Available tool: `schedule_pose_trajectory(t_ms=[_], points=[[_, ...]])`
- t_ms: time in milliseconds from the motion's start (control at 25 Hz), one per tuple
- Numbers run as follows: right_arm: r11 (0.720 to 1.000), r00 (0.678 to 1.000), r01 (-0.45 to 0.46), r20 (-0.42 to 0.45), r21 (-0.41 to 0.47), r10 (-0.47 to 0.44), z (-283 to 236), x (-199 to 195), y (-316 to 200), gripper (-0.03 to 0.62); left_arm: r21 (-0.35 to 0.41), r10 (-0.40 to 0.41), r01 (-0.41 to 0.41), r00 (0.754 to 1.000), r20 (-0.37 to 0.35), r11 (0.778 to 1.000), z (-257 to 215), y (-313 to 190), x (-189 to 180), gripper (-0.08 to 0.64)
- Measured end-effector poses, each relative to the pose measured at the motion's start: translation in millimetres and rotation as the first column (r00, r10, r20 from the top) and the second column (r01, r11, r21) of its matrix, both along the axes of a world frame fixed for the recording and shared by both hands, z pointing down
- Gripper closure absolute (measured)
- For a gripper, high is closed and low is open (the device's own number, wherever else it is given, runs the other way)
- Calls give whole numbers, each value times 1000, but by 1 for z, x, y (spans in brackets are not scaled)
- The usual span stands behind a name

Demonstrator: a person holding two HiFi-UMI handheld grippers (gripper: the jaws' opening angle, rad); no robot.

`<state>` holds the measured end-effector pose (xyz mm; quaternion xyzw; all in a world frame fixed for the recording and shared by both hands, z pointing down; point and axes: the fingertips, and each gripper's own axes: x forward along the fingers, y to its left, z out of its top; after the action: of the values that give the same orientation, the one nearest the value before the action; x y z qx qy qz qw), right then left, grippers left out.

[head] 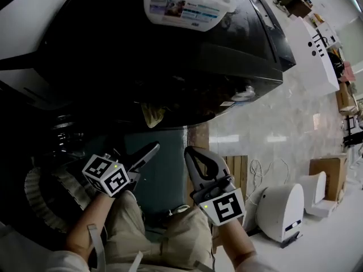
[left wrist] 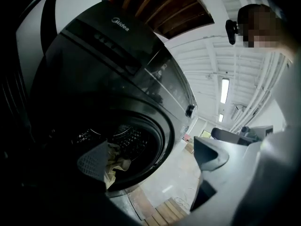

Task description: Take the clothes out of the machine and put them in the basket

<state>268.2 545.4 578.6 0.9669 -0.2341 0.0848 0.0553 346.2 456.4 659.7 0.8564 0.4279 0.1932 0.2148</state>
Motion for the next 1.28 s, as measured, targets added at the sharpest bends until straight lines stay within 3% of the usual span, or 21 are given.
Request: schedule_pose_trajectory(t_ms=[280, 480, 720, 1080, 1200, 1280], points=[[995, 991, 103, -86, 13, -102, 69, 24, -2, 578, 36, -12, 16, 993, -114, 999, 67, 22, 21, 6], [992, 979, 128, -159, -22, -130, 114, 49, -1, 578, 47, -17, 27, 980, -200, 999, 119, 31, 48, 6], [988, 968, 147, -197, -48, -154, 163, 57, -2, 578, 83, -16, 33, 980, -197, 996, 185, 40, 72, 6], [989, 951, 145, -274, -6, -142, 204, 60, 4, 578, 106, 20, 12, 955, -297, 994, 200, 42, 95, 8], [990, 951, 138, -280, 19, -127, 210, 61, 7, 578, 194, 88, -20, 933, -349, 981, 199, 50, 97, 8], [991, 952, 131, -283, 34, -116, 213, 60, 9, 578, 290, 160, -47, 912, -379, 956, 204, 60, 100, 7]])
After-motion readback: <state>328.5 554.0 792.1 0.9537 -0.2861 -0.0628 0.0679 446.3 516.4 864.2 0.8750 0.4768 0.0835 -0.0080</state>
